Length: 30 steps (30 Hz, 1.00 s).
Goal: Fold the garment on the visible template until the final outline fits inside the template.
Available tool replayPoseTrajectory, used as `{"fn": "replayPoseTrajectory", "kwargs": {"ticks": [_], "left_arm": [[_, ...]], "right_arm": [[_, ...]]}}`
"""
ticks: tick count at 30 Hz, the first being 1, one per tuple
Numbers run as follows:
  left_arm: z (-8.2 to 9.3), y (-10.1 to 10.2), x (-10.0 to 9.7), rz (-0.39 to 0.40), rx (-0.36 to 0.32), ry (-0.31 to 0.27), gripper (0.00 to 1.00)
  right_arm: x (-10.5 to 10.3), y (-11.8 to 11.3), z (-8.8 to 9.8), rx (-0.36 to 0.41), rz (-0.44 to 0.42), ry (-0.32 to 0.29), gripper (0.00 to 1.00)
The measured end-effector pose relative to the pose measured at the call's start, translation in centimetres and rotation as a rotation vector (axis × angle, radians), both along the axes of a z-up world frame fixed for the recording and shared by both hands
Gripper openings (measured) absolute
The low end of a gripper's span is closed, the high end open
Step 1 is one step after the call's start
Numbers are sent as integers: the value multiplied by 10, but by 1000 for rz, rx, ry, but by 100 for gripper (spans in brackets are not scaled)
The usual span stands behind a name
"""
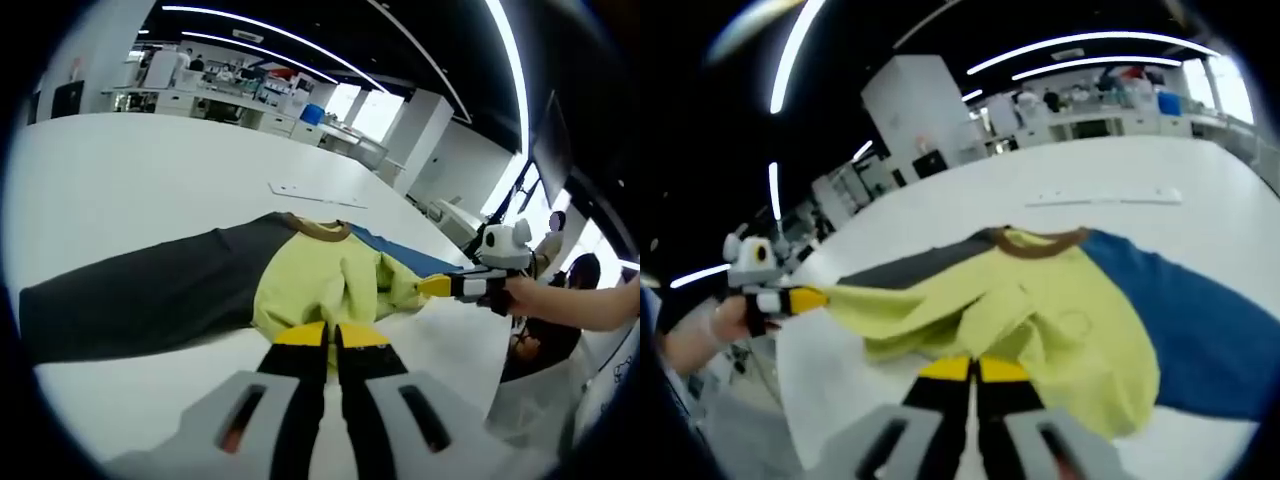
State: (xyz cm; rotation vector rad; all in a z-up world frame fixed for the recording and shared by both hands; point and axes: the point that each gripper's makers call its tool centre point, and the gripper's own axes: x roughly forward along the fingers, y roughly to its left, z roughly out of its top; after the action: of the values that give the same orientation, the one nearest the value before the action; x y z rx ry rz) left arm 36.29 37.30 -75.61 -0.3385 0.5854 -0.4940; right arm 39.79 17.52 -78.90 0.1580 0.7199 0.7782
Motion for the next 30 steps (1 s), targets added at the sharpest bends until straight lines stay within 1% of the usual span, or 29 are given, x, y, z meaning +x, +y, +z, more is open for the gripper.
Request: {"fn": "replayPoseTrajectory", "kwargs": {"ticks": [4,5,7,9,11,15,18,23,25,30], "left_arm": [[2,0,-3,3,-4,-3,0],[3,-1,-6,4,-6,-4,0],[4,-1,-12,9,-12,-8,0],[5,0,-15,12,-15,-7,0],[4,3,-20,13,-15,-6,0],[5,7,-32,14,-18,0,0],[4,10,-41,15,-13,4,0],[4,18,-54,25,-15,11,0],[4,19,-60,25,-12,15,0],[2,22,-72,20,-7,26,0]], "right_arm": [[-13,-16,8,-14,11,-9,0],[-15,-19,8,-18,11,-10,0],[-26,-26,13,-24,11,-13,0],[-33,-36,15,-26,11,-3,0],[-43,-46,16,-55,16,-11,0],[-60,-61,25,-75,11,-13,0],[-69,-70,30,-100,18,-22,0],[-79,-84,37,-112,1,-26,0],[-84,-90,38,-135,4,-32,0],[-94,-102,38,-153,6,-23,0]]}}
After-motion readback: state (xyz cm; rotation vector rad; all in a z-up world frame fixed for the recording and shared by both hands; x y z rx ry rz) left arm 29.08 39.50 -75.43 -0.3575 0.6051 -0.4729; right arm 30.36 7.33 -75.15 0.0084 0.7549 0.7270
